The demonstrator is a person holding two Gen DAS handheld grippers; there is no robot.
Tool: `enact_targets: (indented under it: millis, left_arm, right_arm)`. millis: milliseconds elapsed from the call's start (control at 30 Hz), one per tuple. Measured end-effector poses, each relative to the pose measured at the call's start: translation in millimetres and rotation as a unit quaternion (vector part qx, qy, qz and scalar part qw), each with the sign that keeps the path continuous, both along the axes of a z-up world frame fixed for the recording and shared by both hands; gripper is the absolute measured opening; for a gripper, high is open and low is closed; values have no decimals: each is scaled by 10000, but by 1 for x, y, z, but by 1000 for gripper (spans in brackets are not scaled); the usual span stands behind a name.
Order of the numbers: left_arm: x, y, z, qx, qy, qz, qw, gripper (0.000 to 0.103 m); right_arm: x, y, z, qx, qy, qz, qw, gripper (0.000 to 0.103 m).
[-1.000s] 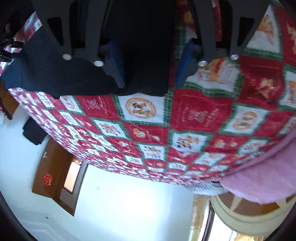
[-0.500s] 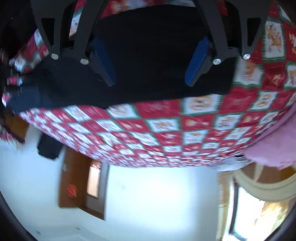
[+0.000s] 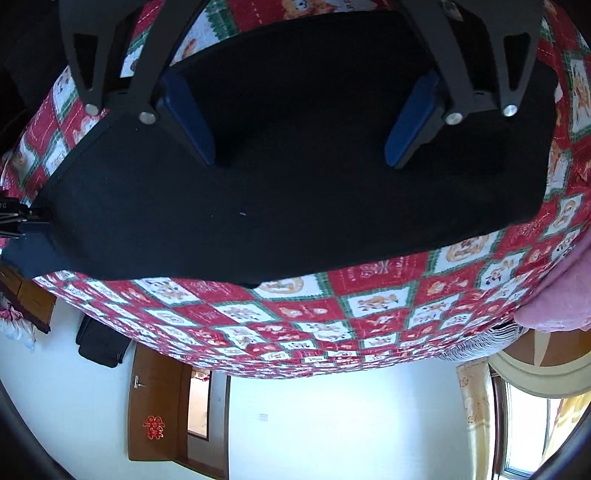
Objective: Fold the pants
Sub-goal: 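Smooth the folded pants flat with both open tools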
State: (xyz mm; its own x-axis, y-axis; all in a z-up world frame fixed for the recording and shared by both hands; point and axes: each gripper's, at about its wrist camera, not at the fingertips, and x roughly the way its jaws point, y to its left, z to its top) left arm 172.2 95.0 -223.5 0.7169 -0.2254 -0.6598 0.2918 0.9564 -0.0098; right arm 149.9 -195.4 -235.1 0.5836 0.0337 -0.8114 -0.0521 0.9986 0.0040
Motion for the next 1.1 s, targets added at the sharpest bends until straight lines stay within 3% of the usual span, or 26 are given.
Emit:
enact_targets:
  millis: [367, 467, 600, 800, 1100]
  left_arm:
    - [-4, -3, 6, -220, 85, 90, 9997, 99]
    - [-3, -7, 5, -173, 118, 95, 9997, 99]
    - [-2, -13, 5, -126, 154, 98, 9998, 99]
    - [-1, -20, 4, -92, 195, 50, 9998, 102]
    - [-4, -45, 25, -288, 46, -248, 9993, 102]
  right_arm:
    - [-17, 15, 6, -172, -129, -53, 9998, 54]
    - [-15, 38, 17, 73, -350, 240, 9991, 54]
    - [-4, 82, 14, 145, -291, 788, 9964, 54]
    - [-5, 121, -12, -376, -233, 1129, 9926, 54]
    - [-13, 103, -4, 23, -31, 1229, 9924, 54]
